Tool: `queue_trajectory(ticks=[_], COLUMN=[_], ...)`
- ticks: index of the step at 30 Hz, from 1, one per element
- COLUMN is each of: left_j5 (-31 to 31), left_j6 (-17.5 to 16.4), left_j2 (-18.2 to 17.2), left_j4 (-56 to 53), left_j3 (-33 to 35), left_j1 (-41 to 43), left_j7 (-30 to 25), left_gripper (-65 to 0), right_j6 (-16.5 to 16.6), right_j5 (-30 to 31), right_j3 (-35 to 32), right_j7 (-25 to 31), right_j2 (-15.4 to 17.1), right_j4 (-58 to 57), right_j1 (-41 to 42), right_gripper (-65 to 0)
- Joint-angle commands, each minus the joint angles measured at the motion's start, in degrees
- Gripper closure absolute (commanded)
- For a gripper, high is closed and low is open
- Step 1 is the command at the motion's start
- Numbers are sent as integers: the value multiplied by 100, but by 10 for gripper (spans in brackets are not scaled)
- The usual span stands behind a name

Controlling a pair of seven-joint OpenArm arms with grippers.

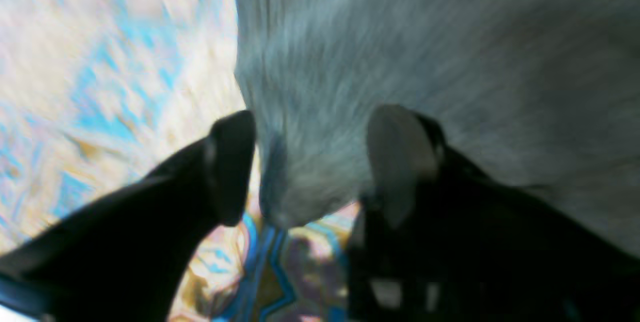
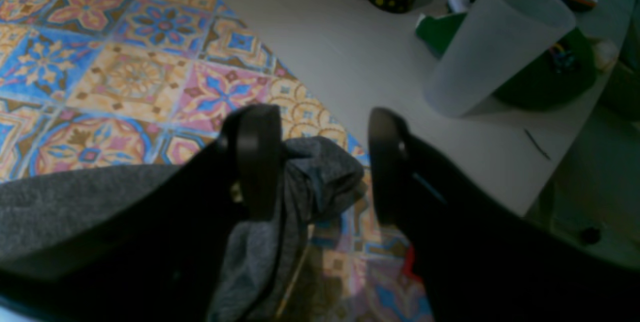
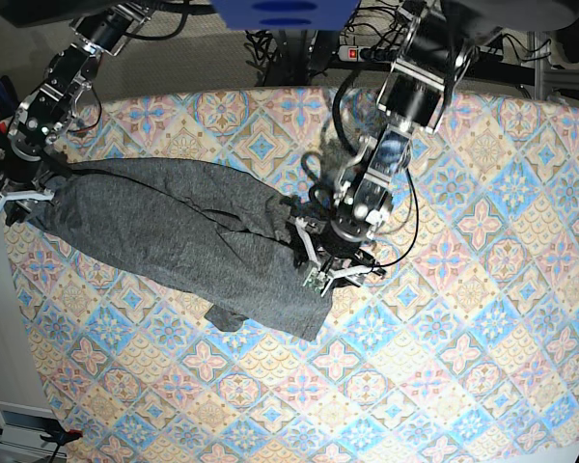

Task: Layout the t-shirt on the table in an organized manner, then fold the t-shirt properly
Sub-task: 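Grasp the shirt with the left gripper and pull it away from the right gripper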

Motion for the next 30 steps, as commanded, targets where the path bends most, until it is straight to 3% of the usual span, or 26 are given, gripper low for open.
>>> queue_trajectory(ticks=[1,5,8,14,18,23,30], left_j5=[18,-35,-44,-53,9,-9,-44], left_j6=[8,-1,-1,43,-1,-256,-326], left_j2=[26,0,8,8,-53,-422,-1178], left_j4=[-77,-244,-244,117,1400,2464,3589], left_j3=[166,781,992,895,306,253,236], left_j1=[-201,-315,-306,116,775,1259,2252], left_j7=[-48,-12,-12,14,550,1078,1174], left_gripper=[-401,-377,-311,-14,-32,-24,-23], right_j6=[-18,-18,-18,-18,-18,-18,-18], right_j5=[-30,-30,-30,-30,-30,-30,-30], right_j3=[21,21,21,21,21,12,12], right_j7=[165,165,165,165,165,165,165], right_j2=[101,101,101,101,101,92,92], right_j4=[112,112,121,121,121,121,121], right_j1=[61,61,61,61,61,70,70], right_gripper=[-271,-271,-271,-271,-271,-271,-271])
